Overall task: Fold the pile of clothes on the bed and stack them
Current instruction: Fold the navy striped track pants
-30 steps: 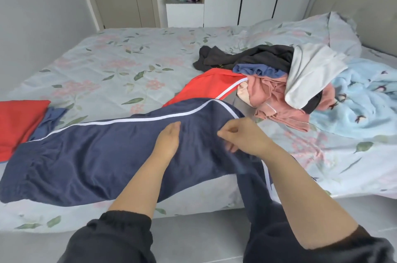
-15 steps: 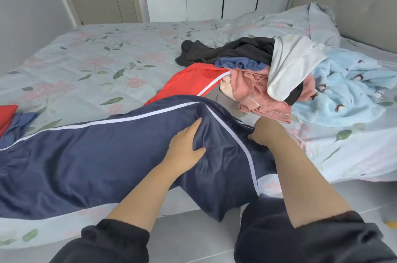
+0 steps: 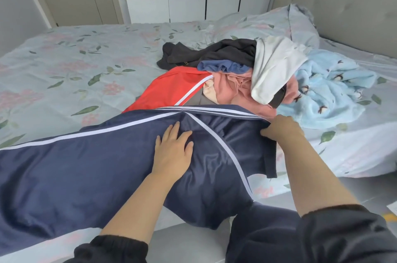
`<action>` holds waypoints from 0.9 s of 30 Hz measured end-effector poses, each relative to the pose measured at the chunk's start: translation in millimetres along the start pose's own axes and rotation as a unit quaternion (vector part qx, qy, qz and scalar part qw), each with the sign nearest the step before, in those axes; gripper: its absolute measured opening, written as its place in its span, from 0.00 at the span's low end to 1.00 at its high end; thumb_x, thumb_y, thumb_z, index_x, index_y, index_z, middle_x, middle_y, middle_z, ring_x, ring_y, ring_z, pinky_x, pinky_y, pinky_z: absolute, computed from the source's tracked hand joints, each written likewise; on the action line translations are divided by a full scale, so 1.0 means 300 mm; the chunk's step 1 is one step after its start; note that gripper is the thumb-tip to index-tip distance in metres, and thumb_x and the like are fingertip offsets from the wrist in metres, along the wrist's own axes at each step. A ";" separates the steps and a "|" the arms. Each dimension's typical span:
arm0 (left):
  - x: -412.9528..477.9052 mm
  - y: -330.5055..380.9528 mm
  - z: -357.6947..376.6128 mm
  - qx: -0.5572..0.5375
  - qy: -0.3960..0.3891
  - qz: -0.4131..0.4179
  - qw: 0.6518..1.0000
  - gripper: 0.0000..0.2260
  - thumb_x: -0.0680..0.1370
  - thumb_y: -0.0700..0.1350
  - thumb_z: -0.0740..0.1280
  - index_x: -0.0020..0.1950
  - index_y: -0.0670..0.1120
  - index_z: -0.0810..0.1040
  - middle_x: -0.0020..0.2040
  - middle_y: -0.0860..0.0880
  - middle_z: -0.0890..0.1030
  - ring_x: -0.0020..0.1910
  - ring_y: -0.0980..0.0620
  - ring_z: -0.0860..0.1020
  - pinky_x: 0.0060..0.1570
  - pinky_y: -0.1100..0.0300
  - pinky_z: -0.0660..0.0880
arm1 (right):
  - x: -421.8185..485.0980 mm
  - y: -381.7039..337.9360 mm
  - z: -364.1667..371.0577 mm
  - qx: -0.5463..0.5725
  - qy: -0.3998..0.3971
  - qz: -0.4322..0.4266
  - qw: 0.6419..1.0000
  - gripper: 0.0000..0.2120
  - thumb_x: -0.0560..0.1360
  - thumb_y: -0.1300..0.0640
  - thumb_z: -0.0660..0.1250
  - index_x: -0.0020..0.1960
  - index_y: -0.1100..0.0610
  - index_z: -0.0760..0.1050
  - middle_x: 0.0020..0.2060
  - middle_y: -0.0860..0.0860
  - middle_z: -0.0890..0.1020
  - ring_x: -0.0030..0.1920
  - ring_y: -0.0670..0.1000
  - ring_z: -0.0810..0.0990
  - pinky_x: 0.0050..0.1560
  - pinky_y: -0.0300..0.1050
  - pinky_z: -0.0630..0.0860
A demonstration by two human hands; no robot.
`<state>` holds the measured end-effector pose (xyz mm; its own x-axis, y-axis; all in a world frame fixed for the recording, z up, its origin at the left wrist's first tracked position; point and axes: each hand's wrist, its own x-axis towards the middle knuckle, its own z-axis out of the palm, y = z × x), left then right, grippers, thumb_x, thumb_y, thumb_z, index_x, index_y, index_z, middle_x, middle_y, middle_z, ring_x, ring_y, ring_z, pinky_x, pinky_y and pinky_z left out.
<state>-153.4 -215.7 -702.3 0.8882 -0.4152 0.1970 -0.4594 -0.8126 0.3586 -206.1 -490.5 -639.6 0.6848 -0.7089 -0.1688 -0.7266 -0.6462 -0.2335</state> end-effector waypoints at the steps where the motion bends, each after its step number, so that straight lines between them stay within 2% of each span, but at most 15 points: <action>1: 0.007 0.007 -0.001 -0.011 0.007 0.004 1.000 0.17 0.82 0.51 0.54 0.71 0.53 0.67 0.79 0.49 0.53 0.77 0.50 0.49 0.74 0.46 0.48 | -0.006 0.011 -0.020 -0.020 -0.034 -0.012 0.999 0.18 0.70 0.51 0.69 0.55 0.58 0.70 0.45 0.53 0.75 0.51 0.57 0.75 0.51 0.47 0.74; 3: 0.021 0.024 -0.005 -0.025 0.032 0.016 0.999 0.15 0.82 0.49 0.56 0.67 0.50 0.71 0.78 0.48 0.55 0.77 0.49 0.51 0.74 0.46 0.49 | -0.019 0.029 -0.046 -0.077 -0.102 -0.037 0.991 0.13 0.70 0.54 0.70 0.46 0.58 0.69 0.35 0.52 0.73 0.44 0.57 0.75 0.48 0.47 0.74; 6: 0.035 0.061 -0.006 -0.045 0.074 0.046 0.995 0.15 0.81 0.46 0.58 0.67 0.47 0.72 0.78 0.47 0.57 0.77 0.48 0.53 0.74 0.47 0.50 | -0.034 0.048 -0.080 -0.100 -0.112 -0.018 0.988 0.07 0.71 0.62 0.67 0.38 0.59 0.68 0.32 0.53 0.75 0.39 0.56 0.77 0.43 0.44 0.75; 8: 0.042 0.083 -0.004 -0.061 0.081 0.066 0.993 0.18 0.81 0.44 0.59 0.71 0.47 0.68 0.77 0.48 0.58 0.76 0.49 0.54 0.74 0.47 0.50 | -0.029 0.055 -0.103 -0.032 -0.036 0.004 0.999 0.01 0.70 0.66 0.63 0.40 0.62 0.72 0.29 0.55 0.76 0.37 0.56 0.78 0.34 0.41 0.70; 9: 0.047 0.091 -0.001 -0.061 0.079 0.072 0.992 0.20 0.81 0.44 0.59 0.73 0.48 0.66 0.77 0.49 0.58 0.77 0.50 0.54 0.74 0.47 0.50 | -0.012 0.063 -0.105 0.021 0.048 0.001 0.999 0.03 0.70 0.67 0.62 0.43 0.64 0.74 0.29 0.55 0.75 0.37 0.57 0.78 0.33 0.42 0.68; 11: 0.065 0.096 0.006 -0.048 0.068 0.076 0.994 0.22 0.81 0.45 0.58 0.76 0.49 0.62 0.78 0.50 0.56 0.77 0.51 0.51 0.74 0.47 0.49 | 0.012 0.059 -0.114 0.156 0.245 -0.047 0.956 0.12 0.72 0.68 0.60 0.54 0.64 0.76 0.40 0.59 0.80 0.44 0.59 0.77 0.40 0.43 0.69; 12: 0.077 0.096 0.009 -0.042 0.060 0.074 0.995 0.22 0.81 0.45 0.57 0.76 0.50 0.61 0.78 0.51 0.56 0.77 0.51 0.50 0.74 0.47 0.48 | 0.016 0.050 -0.116 0.228 0.303 -0.089 0.921 0.17 0.73 0.68 0.60 0.61 0.61 0.75 0.54 0.62 0.79 0.53 0.60 0.76 0.48 0.41 0.70; 13: 0.090 0.095 0.011 -0.037 0.050 0.070 0.996 0.22 0.82 0.46 0.56 0.77 0.51 0.59 0.78 0.51 0.55 0.77 0.52 0.49 0.74 0.46 0.48 | 0.021 0.041 -0.110 0.281 0.321 -0.123 0.896 0.23 0.75 0.68 0.60 0.69 0.59 0.69 0.69 0.61 0.69 0.64 0.59 0.71 0.58 0.39 0.66; 14: 0.103 0.095 0.013 -0.031 0.038 0.065 0.997 0.22 0.82 0.47 0.55 0.77 0.52 0.58 0.78 0.52 0.54 0.77 0.52 0.47 0.74 0.46 0.47 | 0.025 0.034 -0.094 0.306 0.310 -0.135 0.890 0.29 0.75 0.67 0.62 0.75 0.57 0.60 0.76 0.59 0.56 0.71 0.57 0.62 0.64 0.37 0.60; 15: 0.116 0.095 0.016 -0.023 0.025 0.059 0.998 0.22 0.83 0.48 0.53 0.77 0.52 0.57 0.79 0.52 0.53 0.77 0.52 0.46 0.74 0.45 0.47 | 0.033 0.029 -0.071 0.299 0.283 -0.121 0.903 0.35 0.75 0.66 0.64 0.77 0.57 0.51 0.77 0.58 0.47 0.73 0.57 0.57 0.69 0.43 0.57; 16: 0.130 0.096 0.019 -0.013 0.013 0.054 0.998 0.22 0.83 0.49 0.52 0.78 0.52 0.56 0.79 0.52 0.53 0.77 0.52 0.45 0.74 0.44 0.47 | 0.039 0.030 -0.042 0.267 0.250 -0.092 0.926 0.39 0.75 0.63 0.66 0.78 0.57 0.46 0.77 0.58 0.43 0.74 0.58 0.55 0.73 0.50 0.56; 18: 0.159 0.100 0.024 0.014 -0.012 0.048 0.999 0.23 0.83 0.51 0.51 0.78 0.53 0.54 0.79 0.53 0.52 0.78 0.51 0.44 0.73 0.42 0.46 | 0.051 0.050 0.014 0.179 0.201 -0.049 0.962 0.36 0.76 0.58 0.66 0.77 0.59 0.49 0.76 0.60 0.48 0.74 0.60 0.54 0.72 0.57 0.57; 21: 0.204 0.107 0.020 0.043 -0.039 0.040 0.998 0.23 0.83 0.52 0.52 0.78 0.54 0.54 0.79 0.53 0.52 0.78 0.50 0.44 0.72 0.40 0.46 | 0.065 0.074 0.038 0.146 0.180 -0.038 0.972 0.21 0.77 0.53 0.64 0.67 0.62 0.67 0.67 0.61 0.65 0.66 0.62 0.66 0.63 0.54 0.66; 24: 0.225 0.114 0.024 0.022 -0.017 0.031 0.999 0.20 0.82 0.49 0.56 0.74 0.54 0.62 0.78 0.52 0.57 0.77 0.50 0.48 0.72 0.39 0.47 | 0.075 0.076 0.031 0.310 0.190 0.037 0.931 0.19 0.75 0.58 0.65 0.63 0.64 0.67 0.64 0.62 0.66 0.61 0.64 0.70 0.60 0.52 0.67; 27: 0.205 0.123 0.047 -0.051 0.081 0.064 0.993 0.07 0.78 0.41 0.62 0.53 0.48 0.78 0.71 0.50 0.69 0.75 0.50 0.57 0.72 0.38 0.51 | 0.097 0.095 0.025 0.461 0.181 0.176 0.851 0.21 0.74 0.62 0.64 0.65 0.65 0.65 0.65 0.62 0.67 0.63 0.61 0.70 0.59 0.48 0.68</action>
<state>-115.5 -277.0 -689.8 0.8132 -0.4343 0.3874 -0.5740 -0.7086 0.4105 -206.4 -527.5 -658.4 0.2506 -0.9612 -0.1155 -0.4154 0.0010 -0.9096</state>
